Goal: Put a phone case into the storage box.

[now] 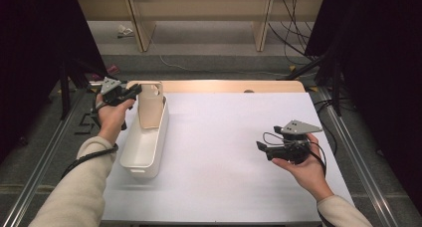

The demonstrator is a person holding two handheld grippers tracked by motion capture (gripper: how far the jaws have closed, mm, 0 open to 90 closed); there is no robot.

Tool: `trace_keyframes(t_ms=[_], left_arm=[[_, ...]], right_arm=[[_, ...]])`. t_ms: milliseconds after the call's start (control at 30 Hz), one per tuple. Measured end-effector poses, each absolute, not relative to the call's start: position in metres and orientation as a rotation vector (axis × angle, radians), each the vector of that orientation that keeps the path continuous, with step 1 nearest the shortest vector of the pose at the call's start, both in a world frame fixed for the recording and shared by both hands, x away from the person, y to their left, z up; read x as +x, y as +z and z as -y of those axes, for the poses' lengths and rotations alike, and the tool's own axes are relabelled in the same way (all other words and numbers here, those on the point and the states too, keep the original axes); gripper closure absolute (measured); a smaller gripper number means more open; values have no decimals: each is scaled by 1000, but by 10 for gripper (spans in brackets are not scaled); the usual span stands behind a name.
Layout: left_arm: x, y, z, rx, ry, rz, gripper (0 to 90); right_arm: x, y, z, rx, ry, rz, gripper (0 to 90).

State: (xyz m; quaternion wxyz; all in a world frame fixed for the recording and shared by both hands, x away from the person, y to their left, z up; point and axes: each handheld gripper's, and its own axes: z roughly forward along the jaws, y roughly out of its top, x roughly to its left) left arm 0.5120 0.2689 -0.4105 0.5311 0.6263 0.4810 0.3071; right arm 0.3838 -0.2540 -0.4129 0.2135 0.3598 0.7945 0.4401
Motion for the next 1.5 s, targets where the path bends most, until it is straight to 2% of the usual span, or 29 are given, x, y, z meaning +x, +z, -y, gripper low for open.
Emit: trace_keyframes(t_ms=[700,1167,1367,1500], left_arm=[[513,-421,-271,1495,738,-1168,824],[518,-421,-270,1563,789,-1183,792],[520,-421,-268,1591,815,-1208,717],[521,-419,-266,1598,819,-1252,614]], right_arm=[[384,-413,254,997,1222,-2208,161],[384,-413,254,998,1223,-2208,161],[384,-413,254,998,1226,-2208,161],[384,-413,254,998,1225,-2210,161]])
